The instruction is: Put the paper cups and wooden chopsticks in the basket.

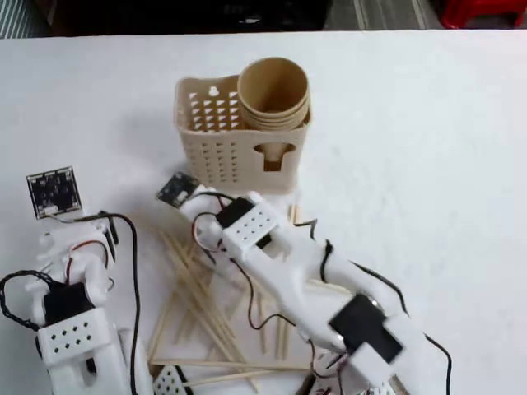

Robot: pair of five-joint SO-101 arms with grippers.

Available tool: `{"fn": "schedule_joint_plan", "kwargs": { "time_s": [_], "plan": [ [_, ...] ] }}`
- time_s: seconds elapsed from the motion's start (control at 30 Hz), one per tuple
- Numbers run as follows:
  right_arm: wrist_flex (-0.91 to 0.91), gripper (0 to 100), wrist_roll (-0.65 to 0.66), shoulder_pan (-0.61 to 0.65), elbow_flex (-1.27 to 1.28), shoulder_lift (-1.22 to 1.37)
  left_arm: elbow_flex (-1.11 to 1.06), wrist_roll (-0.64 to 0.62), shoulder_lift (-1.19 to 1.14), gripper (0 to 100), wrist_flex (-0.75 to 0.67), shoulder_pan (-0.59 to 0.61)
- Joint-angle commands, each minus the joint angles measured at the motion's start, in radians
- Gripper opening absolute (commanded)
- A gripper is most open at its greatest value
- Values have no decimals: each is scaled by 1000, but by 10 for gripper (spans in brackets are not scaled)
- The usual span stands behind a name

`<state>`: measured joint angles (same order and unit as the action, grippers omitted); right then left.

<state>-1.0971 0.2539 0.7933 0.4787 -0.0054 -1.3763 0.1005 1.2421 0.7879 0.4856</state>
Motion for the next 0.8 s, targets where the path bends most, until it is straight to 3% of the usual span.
{"fn": "schedule_joint_plan", "kwargs": {
  "time_s": [0.0,0.23,0.47,0.77],
  "plan": [
    [-53,19,0,-7,-35,-137,6,11,16,159,-18,10],
    [-107,19,-3,-8,-37,-390,-5,11,16,159,-25,10],
    [-101,18,-104,-10,-75,-591,-8,63,16,158,-25,10],
    [-85,18,-147,-111,-285,-645,-9,64,16,158,-25,10]
  ]
}}
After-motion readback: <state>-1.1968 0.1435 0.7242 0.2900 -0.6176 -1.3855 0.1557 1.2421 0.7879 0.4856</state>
